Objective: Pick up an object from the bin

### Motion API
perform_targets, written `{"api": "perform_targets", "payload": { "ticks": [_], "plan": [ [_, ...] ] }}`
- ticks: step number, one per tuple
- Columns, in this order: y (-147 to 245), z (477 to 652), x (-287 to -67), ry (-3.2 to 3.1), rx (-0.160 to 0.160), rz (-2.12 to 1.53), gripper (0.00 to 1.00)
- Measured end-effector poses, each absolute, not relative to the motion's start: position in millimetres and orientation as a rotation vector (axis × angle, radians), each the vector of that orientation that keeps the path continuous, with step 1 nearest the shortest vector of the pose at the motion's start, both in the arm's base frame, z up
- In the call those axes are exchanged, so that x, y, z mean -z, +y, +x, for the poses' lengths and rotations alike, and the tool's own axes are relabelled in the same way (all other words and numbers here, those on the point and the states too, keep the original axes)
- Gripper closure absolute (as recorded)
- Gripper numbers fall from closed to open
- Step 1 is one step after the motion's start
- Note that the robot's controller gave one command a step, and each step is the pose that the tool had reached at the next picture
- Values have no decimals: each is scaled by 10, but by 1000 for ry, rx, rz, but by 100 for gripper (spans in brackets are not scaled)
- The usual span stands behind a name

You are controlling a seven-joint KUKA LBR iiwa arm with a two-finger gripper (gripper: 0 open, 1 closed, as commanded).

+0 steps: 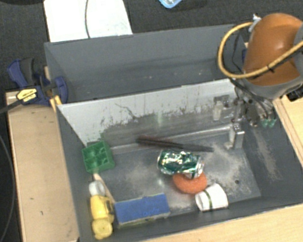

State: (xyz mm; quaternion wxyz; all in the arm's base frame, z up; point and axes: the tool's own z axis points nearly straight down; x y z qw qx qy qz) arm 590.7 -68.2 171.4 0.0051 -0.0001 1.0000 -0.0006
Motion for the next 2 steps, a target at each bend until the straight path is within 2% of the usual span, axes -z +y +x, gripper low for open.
{"api": "perform_targets", "payload": {
  "ticks": [1, 2],
  "plan": [
    [-479, 5856, -1503, 3138, 2, -78, 0],
    [-242, 5836, -953, 3129, 0, -4, 0]
  ]
}}
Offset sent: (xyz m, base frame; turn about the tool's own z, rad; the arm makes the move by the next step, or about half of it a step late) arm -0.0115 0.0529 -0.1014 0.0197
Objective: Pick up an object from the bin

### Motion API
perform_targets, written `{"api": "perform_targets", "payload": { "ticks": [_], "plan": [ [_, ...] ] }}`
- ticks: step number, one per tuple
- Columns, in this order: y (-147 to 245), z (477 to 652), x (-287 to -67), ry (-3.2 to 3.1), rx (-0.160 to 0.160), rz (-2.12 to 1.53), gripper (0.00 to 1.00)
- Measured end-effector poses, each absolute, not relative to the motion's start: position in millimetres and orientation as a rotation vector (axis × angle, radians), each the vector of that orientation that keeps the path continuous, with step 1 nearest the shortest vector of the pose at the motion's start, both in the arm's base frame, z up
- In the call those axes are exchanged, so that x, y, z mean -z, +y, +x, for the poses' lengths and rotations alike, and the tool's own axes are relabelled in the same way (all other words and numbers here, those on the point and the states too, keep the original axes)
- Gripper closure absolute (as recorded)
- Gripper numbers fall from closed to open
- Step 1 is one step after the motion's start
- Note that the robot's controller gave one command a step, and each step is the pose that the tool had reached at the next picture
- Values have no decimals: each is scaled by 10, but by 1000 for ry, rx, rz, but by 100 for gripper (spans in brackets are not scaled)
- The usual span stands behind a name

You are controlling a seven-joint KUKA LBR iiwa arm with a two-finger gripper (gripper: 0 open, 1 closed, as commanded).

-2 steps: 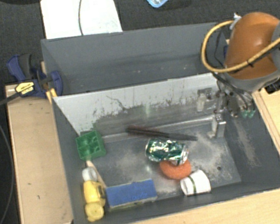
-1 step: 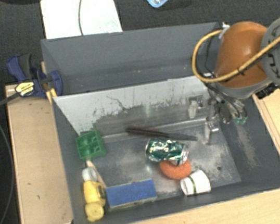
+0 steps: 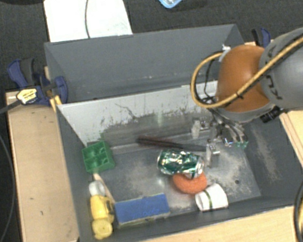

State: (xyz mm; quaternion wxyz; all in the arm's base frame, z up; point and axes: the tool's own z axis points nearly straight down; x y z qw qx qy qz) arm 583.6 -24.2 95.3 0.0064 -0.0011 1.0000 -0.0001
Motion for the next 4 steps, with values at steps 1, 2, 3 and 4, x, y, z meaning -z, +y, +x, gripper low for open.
{"api": "perform_targets", "payload": {
  "ticks": [1, 2, 3, 4],
  "plan": [
    [-101, 5781, -907, 3131, 1, 69, 0],
    [391, 5819, -726, 3127, -2, 188, 0],
    [531, 5766, -712, 3126, 4, -109, 0],
    [757, 5772, -706, 3118, -6, 256, 100]
  ]
}}
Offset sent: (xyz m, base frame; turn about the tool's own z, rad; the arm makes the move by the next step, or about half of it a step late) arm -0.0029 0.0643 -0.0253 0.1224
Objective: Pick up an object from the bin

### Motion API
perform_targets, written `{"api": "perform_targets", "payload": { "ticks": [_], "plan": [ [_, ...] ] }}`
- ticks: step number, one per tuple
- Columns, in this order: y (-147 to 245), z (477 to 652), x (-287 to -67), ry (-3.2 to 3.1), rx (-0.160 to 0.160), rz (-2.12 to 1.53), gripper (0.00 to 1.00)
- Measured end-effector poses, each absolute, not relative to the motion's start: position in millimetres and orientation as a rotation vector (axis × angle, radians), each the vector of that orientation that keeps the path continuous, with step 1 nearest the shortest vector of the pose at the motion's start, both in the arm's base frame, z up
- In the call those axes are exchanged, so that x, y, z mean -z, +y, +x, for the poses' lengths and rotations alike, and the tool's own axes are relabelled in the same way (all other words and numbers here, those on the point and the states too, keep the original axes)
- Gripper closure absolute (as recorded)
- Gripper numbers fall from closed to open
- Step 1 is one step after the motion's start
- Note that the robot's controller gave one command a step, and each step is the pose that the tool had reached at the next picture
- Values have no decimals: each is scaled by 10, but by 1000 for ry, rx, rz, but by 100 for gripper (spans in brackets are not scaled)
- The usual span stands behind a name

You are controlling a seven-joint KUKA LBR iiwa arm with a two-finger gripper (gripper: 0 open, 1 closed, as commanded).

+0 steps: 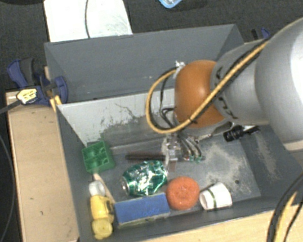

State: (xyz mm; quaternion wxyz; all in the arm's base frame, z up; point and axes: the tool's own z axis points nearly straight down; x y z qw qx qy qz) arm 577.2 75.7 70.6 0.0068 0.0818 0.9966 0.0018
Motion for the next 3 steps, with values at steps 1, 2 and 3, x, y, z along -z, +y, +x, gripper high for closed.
{"api": "perform_targets", "payload": {
  "ticks": [1, 2, 3],
  "plan": [
    [758, 5771, -706, 3118, -6, 253, 100],
    [1052, 5639, -705, 3123, -4, 178, 100],
    [1185, 5540, -1269, 3126, -2, 207, 100]
  ]
}}
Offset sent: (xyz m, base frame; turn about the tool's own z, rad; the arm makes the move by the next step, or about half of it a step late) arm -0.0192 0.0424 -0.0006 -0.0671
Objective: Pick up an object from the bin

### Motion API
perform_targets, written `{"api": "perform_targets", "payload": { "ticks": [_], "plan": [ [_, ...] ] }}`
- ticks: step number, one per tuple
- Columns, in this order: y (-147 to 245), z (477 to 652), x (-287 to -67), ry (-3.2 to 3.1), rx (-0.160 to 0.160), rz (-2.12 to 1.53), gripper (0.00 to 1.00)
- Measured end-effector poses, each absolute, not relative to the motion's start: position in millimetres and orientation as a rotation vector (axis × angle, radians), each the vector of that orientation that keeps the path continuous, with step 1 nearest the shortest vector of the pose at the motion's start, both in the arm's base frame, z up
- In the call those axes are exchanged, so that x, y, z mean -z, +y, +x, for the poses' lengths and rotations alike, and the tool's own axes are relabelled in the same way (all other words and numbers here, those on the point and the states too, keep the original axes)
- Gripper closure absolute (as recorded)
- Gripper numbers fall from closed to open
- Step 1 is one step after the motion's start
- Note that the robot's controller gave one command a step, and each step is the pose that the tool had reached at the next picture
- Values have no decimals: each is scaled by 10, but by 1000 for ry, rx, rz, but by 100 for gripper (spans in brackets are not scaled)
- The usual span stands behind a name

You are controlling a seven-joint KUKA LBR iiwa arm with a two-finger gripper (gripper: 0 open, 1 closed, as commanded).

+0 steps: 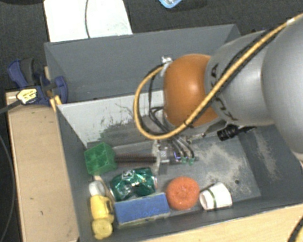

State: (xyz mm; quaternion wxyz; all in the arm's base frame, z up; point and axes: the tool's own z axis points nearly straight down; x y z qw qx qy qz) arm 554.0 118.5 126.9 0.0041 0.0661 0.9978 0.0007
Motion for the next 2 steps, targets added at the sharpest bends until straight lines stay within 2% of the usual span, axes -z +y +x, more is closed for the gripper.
{"api": "perform_targets", "payload": {
  "ticks": [1, 2],
  "plan": [
    [1698, 5534, -1232, 3124, -6, 3, 100],
    [1572, 5624, -3239, 3100, -6, 360, 100]
  ]
}}
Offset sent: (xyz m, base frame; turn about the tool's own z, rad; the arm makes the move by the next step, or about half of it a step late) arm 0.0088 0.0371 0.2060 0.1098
